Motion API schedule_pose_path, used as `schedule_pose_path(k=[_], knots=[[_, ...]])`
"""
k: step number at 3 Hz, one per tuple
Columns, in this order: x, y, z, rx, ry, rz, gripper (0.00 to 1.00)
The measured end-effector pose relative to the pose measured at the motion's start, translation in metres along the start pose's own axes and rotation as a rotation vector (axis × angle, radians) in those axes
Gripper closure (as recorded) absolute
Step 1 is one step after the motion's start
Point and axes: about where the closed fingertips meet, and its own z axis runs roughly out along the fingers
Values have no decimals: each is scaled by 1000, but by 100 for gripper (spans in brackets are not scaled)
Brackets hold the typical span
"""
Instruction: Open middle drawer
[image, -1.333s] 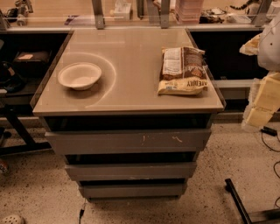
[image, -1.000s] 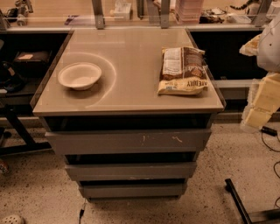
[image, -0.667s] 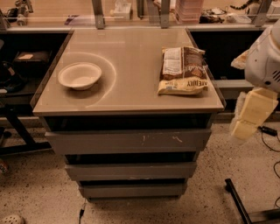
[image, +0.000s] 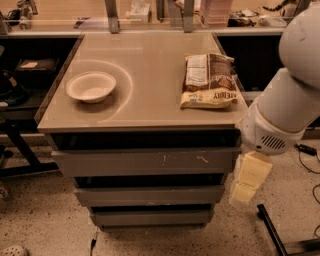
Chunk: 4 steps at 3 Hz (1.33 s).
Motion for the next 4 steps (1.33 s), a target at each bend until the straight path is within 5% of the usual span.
schedule_pose_path(k=[2,4], knots=[[0,19,30,-72,-23,13,0],[-23,60,178,-236,-60,121,0]])
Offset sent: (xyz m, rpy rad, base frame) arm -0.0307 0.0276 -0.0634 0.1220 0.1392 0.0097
